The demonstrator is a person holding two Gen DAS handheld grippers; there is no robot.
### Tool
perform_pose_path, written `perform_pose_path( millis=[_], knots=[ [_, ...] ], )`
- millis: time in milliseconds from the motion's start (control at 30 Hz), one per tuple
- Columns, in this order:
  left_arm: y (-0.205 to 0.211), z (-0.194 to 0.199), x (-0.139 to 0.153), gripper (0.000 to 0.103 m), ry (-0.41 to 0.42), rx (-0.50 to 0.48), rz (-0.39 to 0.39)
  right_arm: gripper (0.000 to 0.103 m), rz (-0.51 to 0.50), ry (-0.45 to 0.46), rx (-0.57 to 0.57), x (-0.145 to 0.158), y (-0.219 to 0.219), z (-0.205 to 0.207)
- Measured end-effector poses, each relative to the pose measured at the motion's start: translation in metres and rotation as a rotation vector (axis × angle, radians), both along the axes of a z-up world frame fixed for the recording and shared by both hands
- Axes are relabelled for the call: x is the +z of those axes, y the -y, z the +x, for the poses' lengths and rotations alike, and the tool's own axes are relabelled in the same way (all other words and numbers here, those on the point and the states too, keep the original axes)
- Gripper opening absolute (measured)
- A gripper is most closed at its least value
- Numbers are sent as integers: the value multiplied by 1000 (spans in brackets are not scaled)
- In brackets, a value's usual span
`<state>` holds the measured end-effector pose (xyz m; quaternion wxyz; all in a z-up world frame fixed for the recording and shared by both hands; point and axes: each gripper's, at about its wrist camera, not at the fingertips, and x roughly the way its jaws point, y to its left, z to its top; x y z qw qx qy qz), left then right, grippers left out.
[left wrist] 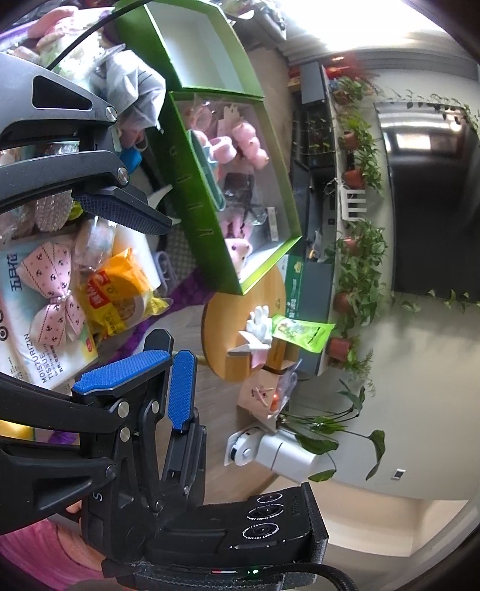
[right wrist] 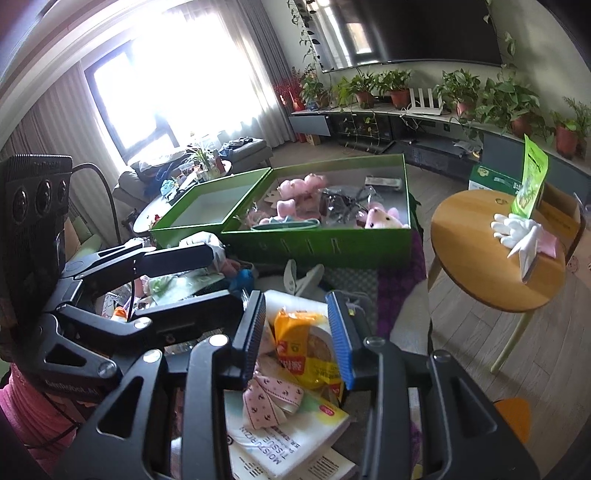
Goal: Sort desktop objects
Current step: 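Withdraw the open left gripper from the box back over the pile, then lower the left gripper onto the yellow packet with tape roll and close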
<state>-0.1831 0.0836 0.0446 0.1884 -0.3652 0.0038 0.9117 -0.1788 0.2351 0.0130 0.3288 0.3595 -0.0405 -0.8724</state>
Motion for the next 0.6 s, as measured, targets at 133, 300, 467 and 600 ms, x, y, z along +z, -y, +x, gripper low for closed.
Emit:
perform_pose_path(
  millis=[133,300,467,600],
  knots=[
    [-5,-2,-11,66,20,-25,-15,36,13,13,-5,-10,-4,0],
    [-12,-5,-25,66,55,-46,-32,41,11,54,-14,-27,-11,-4],
    [-19,-10,-35,66,74,-53,-62,41,4,103,-22,-45,-15,-8],
    [-22,-15,-44,66,99,-50,-84,41,-4,133,-32,-55,-18,-11]
  ],
)
